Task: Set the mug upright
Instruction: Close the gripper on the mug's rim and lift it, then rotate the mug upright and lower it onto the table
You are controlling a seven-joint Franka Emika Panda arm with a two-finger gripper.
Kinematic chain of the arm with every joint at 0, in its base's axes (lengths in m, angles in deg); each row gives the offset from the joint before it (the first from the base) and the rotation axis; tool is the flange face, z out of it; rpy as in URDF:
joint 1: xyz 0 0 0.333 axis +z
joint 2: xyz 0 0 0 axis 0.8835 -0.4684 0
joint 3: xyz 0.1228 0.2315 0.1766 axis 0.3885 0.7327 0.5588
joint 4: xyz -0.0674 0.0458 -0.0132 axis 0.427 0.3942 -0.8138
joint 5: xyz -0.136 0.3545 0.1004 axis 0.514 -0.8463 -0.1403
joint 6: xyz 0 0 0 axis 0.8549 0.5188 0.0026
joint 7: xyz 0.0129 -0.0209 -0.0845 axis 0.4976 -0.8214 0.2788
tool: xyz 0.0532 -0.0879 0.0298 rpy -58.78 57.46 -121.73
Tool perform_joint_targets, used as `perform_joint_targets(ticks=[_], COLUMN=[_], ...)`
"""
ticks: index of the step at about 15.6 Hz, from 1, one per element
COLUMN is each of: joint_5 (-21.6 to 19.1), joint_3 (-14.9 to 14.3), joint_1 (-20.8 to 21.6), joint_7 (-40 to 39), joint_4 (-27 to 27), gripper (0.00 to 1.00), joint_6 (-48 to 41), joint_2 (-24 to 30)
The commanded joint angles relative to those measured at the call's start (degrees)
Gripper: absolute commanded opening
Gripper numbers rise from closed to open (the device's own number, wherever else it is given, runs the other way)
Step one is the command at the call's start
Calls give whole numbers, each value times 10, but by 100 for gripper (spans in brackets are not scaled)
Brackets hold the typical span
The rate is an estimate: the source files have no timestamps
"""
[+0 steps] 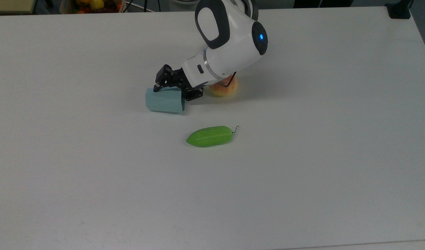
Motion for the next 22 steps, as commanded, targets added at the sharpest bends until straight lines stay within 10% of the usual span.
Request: perform_joint_targets(ticks=[1,4,11,17,22], joint_5=[-4,-32,-288,-573,-621], joint_3=[-5,-4,-30,-164,-225], joint_1=[2,-12,-48,-63,-76], joint_7=[2,-29,-264,-465,-620], joint_4=[-24,-9,59,145,158], gripper=[0,0,0,0,0], joint_6=[22,24,26,18,25], joint_2=[13,22,83,92,71])
